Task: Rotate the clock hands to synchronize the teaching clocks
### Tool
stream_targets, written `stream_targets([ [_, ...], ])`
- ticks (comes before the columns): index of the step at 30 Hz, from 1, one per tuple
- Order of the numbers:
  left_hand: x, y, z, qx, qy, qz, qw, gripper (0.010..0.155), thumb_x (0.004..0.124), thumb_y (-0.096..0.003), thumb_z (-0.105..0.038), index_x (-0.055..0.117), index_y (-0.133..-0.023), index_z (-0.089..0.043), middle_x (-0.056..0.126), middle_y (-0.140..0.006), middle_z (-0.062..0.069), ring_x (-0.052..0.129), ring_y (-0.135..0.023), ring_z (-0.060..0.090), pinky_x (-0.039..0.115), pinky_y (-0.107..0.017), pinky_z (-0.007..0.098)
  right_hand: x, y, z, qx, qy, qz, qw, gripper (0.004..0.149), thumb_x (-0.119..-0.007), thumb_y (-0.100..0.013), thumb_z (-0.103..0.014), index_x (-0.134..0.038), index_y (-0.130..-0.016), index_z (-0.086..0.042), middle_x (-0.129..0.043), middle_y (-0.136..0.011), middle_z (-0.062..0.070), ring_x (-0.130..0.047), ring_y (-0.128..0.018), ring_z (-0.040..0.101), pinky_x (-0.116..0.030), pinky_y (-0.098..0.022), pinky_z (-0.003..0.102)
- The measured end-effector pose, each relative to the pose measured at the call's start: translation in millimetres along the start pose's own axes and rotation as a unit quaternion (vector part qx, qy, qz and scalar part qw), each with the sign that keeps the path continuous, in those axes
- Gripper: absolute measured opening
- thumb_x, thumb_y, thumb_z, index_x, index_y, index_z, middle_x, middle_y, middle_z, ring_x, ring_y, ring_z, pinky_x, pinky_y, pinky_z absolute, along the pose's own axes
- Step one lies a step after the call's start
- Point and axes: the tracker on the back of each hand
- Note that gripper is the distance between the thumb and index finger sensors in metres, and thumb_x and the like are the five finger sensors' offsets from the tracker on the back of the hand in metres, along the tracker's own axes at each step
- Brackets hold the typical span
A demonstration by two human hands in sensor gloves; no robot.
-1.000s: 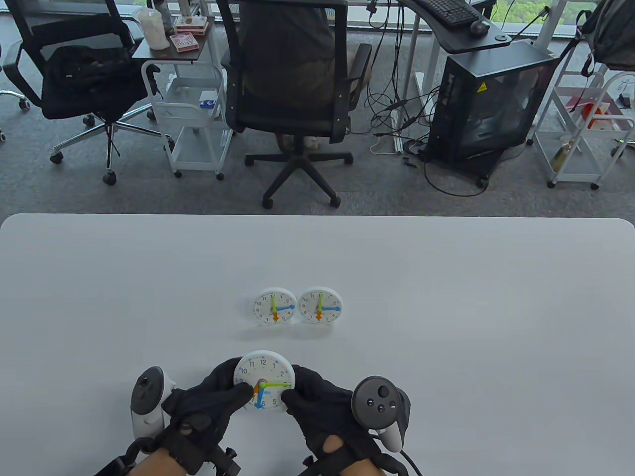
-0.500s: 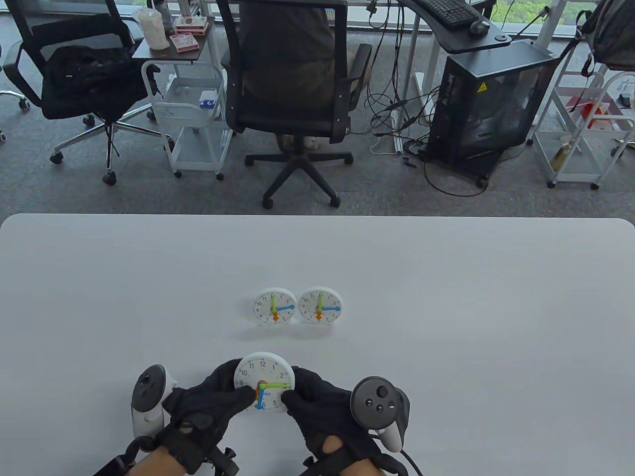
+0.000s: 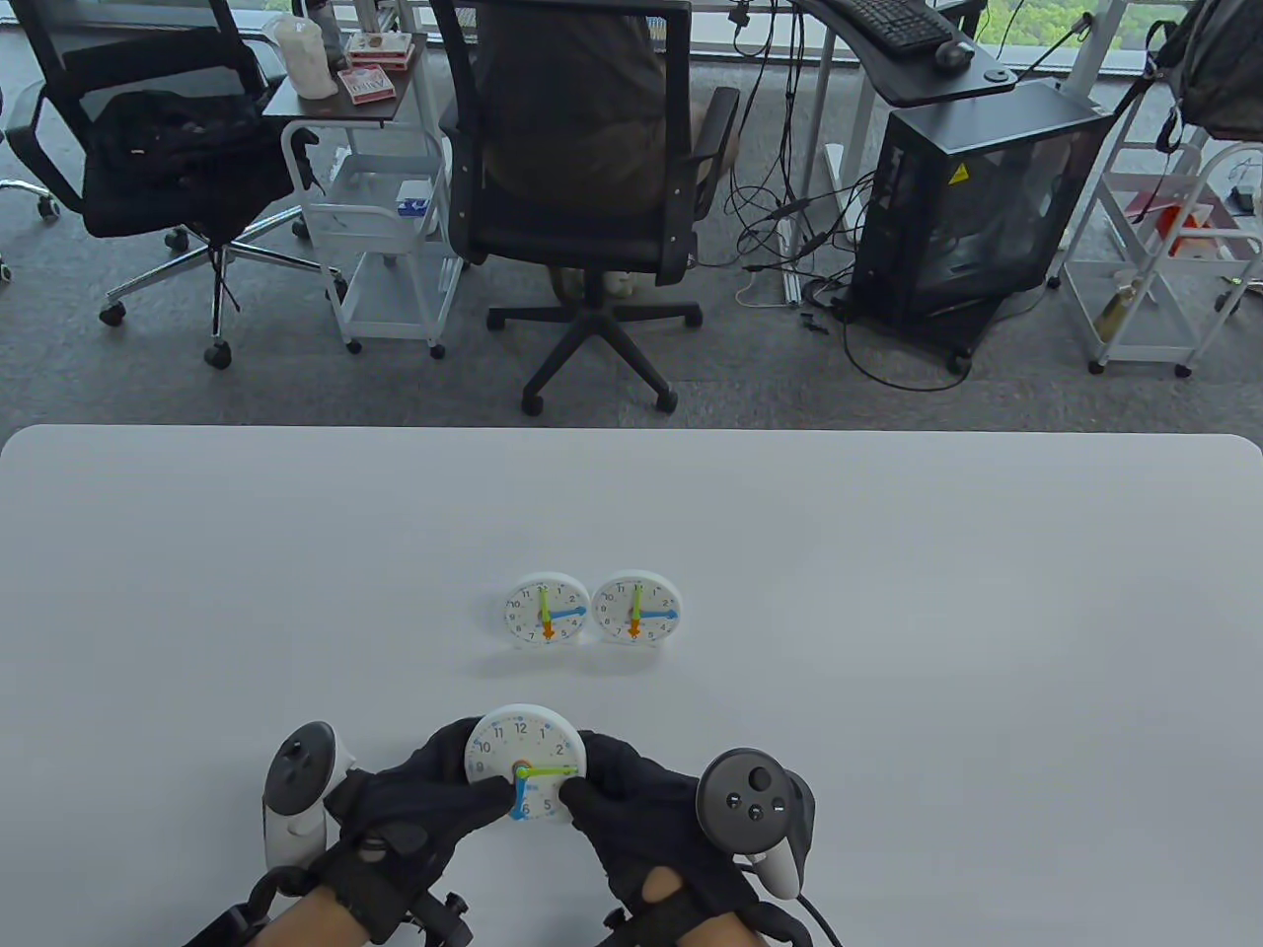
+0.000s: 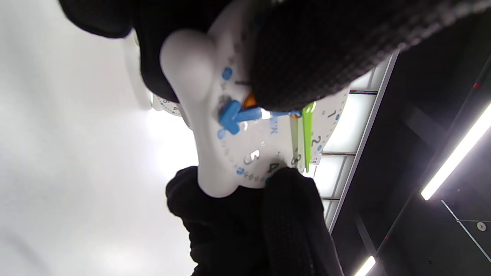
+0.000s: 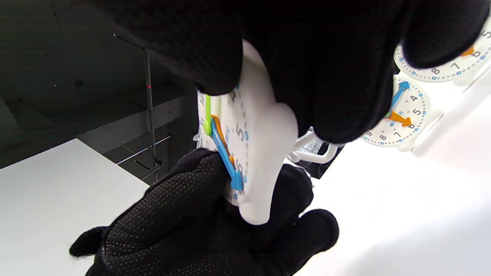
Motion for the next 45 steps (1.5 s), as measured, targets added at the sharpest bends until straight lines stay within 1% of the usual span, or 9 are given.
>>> stream_targets([
  [16, 0, 0, -1, 0.008, -0.027, 0.001, 1.0, 0.062, 0.101, -0.043, -0.035, 0.069, -0.095, -0.021, 0.098, -0.078, 0.001, 0.099, -0.068, 0.035, 0.066, -0.06, 0.067, 0, 0, 0, 0.003, -0.003, 0.002, 1.0, 0.056, -0.081, -0.049, -0.033, -0.077, -0.088, 0.008, -0.096, -0.065, 0.016, -0.102, -0.048, 0.035, -0.073, -0.047, 0.065],
  [18, 1, 1, -1, 0.016, -0.027, -0.005, 1.0, 0.062, 0.1, -0.0438, -0.036, 0.069, -0.095, -0.021, 0.098, -0.078, 0.001, 0.099, -0.069, 0.035, 0.067, -0.06, 0.067, 0, 0, 0, 0.004, -0.003, 0.007, 1.0, 0.057, -0.08, -0.049, -0.033, -0.076, -0.088, 0.008, -0.096, -0.066, 0.016, -0.102, -0.048, 0.035, -0.073, -0.047, 0.065],
  [20, 1, 3, -2, 0.023, -0.018, -0.021, 0.999, 0.058, 0.095, -0.0464, -0.04, 0.071, -0.094, -0.02, 0.1, -0.077, 0.002, 0.1, -0.068, 0.036, 0.067, -0.059, 0.067, 0, 0, 0, 0.008, -0.005, 0.011, 1.0, 0.058, -0.08, -0.05, -0.033, -0.074, -0.09, 0.008, -0.096, -0.067, 0.015, -0.102, -0.05, 0.035, -0.073, -0.048, 0.065],
  [22, 1, 5, -3, 0.027, -0.014, -0.033, 0.999, 0.055, 0.093, -0.0475, -0.04, 0.072, -0.094, -0.019, 0.101, -0.077, 0.003, 0.101, -0.067, 0.037, 0.066, -0.059, 0.067, -3, 1, -1, 0.019, 0.001, 0.015, 1.0, 0.062, -0.078, -0.051, -0.036, -0.069, -0.093, 0.009, -0.095, -0.068, 0.015, -0.101, -0.051, 0.035, -0.072, -0.048, 0.065],
  [26, 1, 7, -3, 0.029, -0.008, -0.046, 0.998, 0.053, 0.086, -0.0496, -0.042, 0.071, -0.095, -0.018, 0.103, -0.078, 0.004, 0.102, -0.067, 0.037, 0.067, -0.059, 0.066, -6, 2, -7, 0.056, 0.064, 0.007, 0.996, 0.086, -0.08, -0.049, -0.048, -0.046, -0.101, 0.012, -0.088, -0.077, 0.016, -0.098, -0.058, 0.038, -0.07, -0.05, 0.066],
  [30, 3, 7, -1, 0.023, 0.001, -0.043, 0.999, 0.053, 0.084, -0.0503, -0.042, 0.071, -0.096, -0.017, 0.103, -0.08, 0.005, 0.101, -0.069, 0.038, 0.067, -0.058, 0.066, -11, 4, -16, 0.093, 0.14, 0.002, 0.986, 0.1, -0.084, -0.047, -0.052, -0.032, -0.102, 0.012, -0.081, -0.084, 0.016, -0.096, -0.062, 0.039, -0.069, -0.051, 0.067],
  [33, 7, 8, -1, 0.02, 0.002, -0.036, 0.999, 0.053, 0.084, -0.0504, -0.042, 0.071, -0.095, -0.017, 0.102, -0.082, 0.006, 0.101, -0.07, 0.039, 0.067, -0.059, 0.066, -13, 5, -21, 0.113, 0.205, 0.007, 0.972, 0.104, -0.086, -0.045, -0.053, -0.03, -0.102, 0.013, -0.079, -0.086, 0.016, -0.095, -0.063, 0.039, -0.069, -0.051, 0.067],
  [35, 8, 9, -1, 0.019, 0.0, -0.033, 0.999, 0.052, 0.084, -0.0504, -0.042, 0.072, -0.095, -0.018, 0.103, -0.082, 0.006, 0.101, -0.07, 0.039, 0.067, -0.058, 0.066, -14, 6, -23, 0.117, 0.223, 0.012, 0.968, 0.105, -0.088, -0.044, -0.053, -0.03, -0.102, 0.013, -0.079, -0.086, 0.016, -0.095, -0.063, 0.04, -0.068, -0.052, 0.067],
  [45, 10, 10, 0, 0.018, 0.005, -0.024, 1.0, 0.052, 0.084, -0.0506, -0.041, 0.072, -0.095, -0.017, 0.103, -0.082, 0.006, 0.101, -0.07, 0.039, 0.067, -0.058, 0.066, -18, 7, -27, 0.123, 0.273, 0.014, 0.954, 0.107, -0.09, -0.043, -0.051, -0.029, -0.102, 0.014, -0.075, -0.088, 0.018, -0.092, -0.066, 0.042, -0.065, -0.053, 0.069],
])
Point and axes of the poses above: the tracker on the back of each hand, its own z axis roughly to the little-finger side, its own y axis roughly from the fingertips to the wrist, x = y × z
